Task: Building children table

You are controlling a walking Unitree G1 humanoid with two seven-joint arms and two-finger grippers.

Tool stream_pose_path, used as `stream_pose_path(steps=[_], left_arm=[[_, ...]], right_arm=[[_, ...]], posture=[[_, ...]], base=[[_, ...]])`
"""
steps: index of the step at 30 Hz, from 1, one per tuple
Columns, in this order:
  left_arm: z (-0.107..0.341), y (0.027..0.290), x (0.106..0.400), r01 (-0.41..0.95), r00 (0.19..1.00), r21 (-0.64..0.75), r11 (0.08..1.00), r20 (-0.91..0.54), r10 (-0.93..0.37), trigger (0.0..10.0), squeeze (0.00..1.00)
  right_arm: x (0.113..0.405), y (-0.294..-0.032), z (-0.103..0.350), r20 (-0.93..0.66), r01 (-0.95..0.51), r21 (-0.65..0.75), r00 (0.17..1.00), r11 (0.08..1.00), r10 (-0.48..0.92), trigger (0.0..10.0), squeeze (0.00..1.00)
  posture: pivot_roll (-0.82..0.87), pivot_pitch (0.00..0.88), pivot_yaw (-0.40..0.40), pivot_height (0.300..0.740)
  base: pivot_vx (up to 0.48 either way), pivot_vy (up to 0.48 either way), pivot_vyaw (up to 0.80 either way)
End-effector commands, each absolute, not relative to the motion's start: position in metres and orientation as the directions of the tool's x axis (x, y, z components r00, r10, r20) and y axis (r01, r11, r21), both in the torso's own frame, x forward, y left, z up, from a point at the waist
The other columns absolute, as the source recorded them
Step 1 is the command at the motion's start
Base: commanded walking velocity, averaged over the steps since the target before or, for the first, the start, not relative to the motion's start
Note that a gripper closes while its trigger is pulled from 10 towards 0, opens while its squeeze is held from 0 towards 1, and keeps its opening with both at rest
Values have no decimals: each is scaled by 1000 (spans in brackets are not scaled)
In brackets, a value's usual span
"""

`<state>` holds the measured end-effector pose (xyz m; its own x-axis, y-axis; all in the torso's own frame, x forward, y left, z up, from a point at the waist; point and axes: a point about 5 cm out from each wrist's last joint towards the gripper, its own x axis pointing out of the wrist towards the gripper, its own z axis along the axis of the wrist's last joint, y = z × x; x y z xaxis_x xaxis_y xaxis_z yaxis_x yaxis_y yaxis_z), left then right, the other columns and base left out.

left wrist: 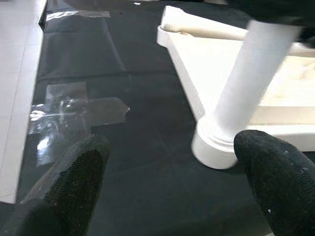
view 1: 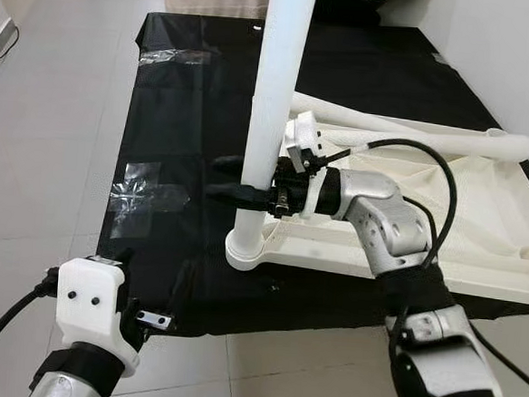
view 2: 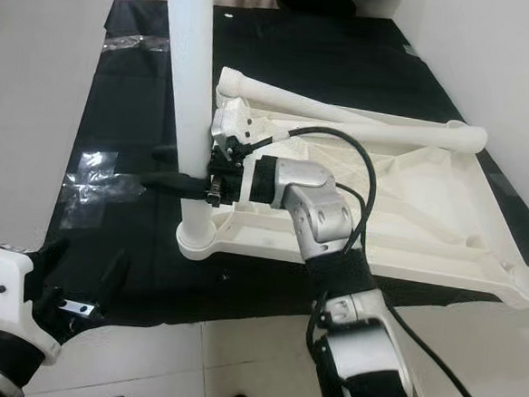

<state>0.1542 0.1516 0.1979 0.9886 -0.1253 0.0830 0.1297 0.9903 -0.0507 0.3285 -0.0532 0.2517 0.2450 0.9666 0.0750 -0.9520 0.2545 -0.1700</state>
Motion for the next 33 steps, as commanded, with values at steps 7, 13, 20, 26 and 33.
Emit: stream_pose_path(steps=[7, 13, 20, 26, 33], left_arm=[[195, 155, 155, 134, 989, -36, 990, 63, -132, 10000, 0], [196, 154, 160, 151, 986, -25, 988, 74, -149, 10000, 0], [197, 156, 161, 143, 987, -15, 990, 79, -142, 10000, 0], [198, 156, 161, 145, 987, -17, 989, 78, -144, 10000, 0], [198, 154, 160, 146, 987, -25, 989, 77, -143, 10000, 0]], right_arm=[[289, -22, 181, -133, -662, -90, 749, 745, 649, 0, 0], [302, -2, 202, -58, -695, -115, 718, 710, 694, 0, 0], [308, 0, 212, -7, -669, -105, 740, 736, 672, 10000, 549], [303, -3, 218, 34, -669, -38, 742, 742, 670, 10000, 1000], [310, -24, 224, 65, -888, -45, 455, 458, 888, 10000, 0]], posture=[[124, 197, -69, 740], [123, 179, -63, 740], [124, 178, -62, 740], [120, 184, -60, 740], [124, 193, -72, 740]], base=[[0, 0, 0], [0, 0, 0], [0, 0, 0], [0, 0, 0], [0, 0, 0]])
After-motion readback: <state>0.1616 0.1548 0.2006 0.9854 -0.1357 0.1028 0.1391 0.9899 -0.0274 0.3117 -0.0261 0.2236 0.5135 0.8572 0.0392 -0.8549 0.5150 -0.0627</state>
